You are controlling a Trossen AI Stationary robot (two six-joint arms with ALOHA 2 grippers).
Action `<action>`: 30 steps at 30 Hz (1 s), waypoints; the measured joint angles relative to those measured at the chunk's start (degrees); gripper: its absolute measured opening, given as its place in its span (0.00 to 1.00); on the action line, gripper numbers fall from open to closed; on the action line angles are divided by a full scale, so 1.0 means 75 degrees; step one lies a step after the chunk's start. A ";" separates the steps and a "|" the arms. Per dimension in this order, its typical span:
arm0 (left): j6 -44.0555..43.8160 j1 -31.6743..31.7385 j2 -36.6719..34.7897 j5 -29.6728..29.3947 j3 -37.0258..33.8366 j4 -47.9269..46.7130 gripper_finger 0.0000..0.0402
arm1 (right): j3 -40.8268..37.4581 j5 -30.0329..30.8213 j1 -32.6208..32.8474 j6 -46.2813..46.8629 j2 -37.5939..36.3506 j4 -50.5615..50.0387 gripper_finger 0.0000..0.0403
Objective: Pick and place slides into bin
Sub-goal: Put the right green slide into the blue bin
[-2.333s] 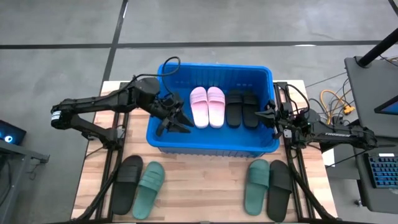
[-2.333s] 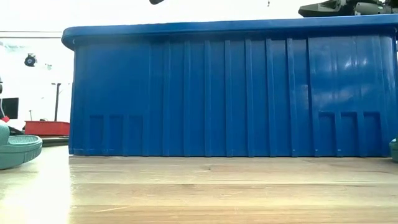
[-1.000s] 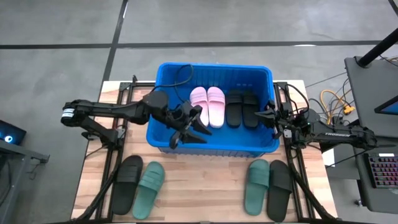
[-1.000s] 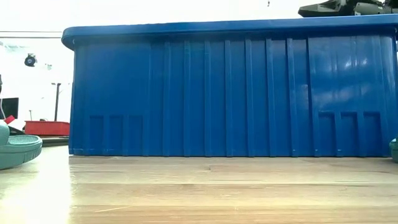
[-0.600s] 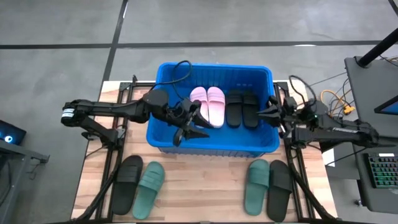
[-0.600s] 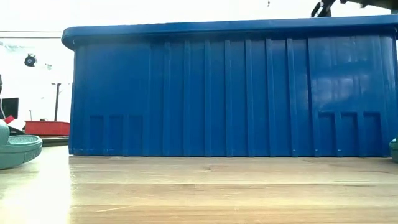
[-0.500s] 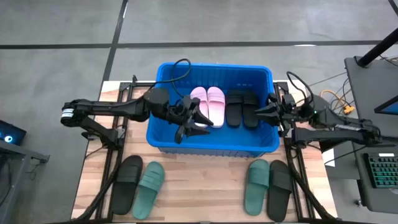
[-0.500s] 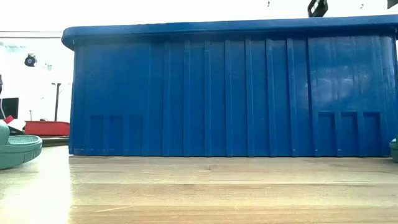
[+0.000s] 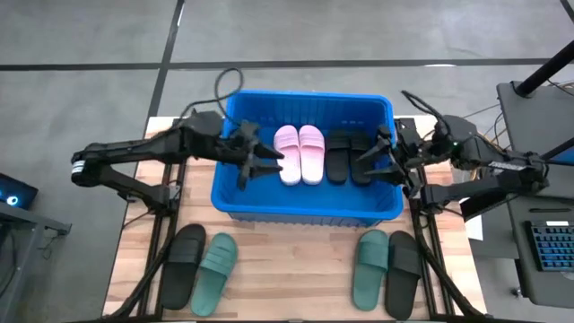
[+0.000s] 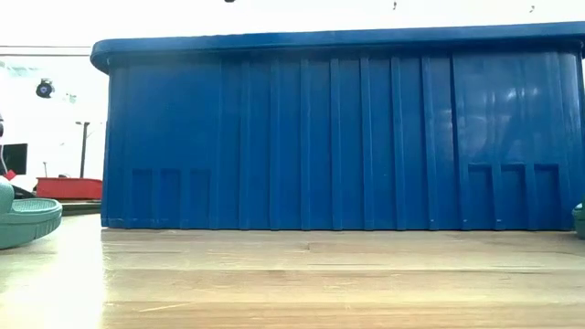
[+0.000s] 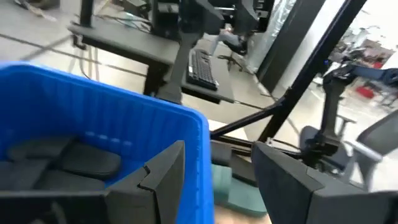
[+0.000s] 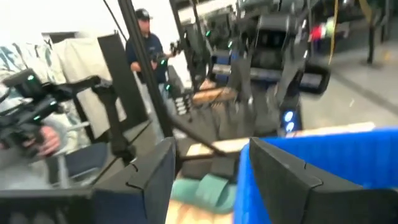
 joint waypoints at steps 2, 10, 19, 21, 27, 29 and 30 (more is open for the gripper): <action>0.0197 0.0018 -0.0275 -0.0018 -0.0015 -0.0230 0.43 | 0.0385 0.0029 0.0138 0.0265 0.0284 -0.0487 0.48; 0.0563 0.0018 -0.1218 -0.0037 -0.0026 -0.1302 0.43 | 0.1785 0.1451 0.1199 0.0969 0.1496 -0.2821 0.45; 0.0884 0.0015 -0.1616 -0.0094 -0.0029 -0.2276 0.43 | 0.3187 0.3407 0.2908 0.1994 0.2851 -0.4135 0.45; 0.0884 0.0015 -0.1613 -0.0104 -0.0029 -0.2334 0.43 | 0.3494 0.3830 0.3292 0.2316 0.3157 -0.4635 0.45; 0.0896 0.0015 -0.1610 -0.0116 -0.0032 -0.2682 0.43 | 0.4131 0.4532 0.4220 0.3805 0.4001 -0.5735 0.45; 0.0938 0.0015 -0.1610 -0.0115 -0.0032 -0.2897 0.43 | 0.4294 0.4730 0.4475 0.4298 0.4291 -0.6099 0.45; 0.0964 0.0015 -0.1610 -0.0116 -0.0032 -0.2975 0.43 | 0.4391 0.4788 0.4571 0.4558 0.4440 -0.6295 0.45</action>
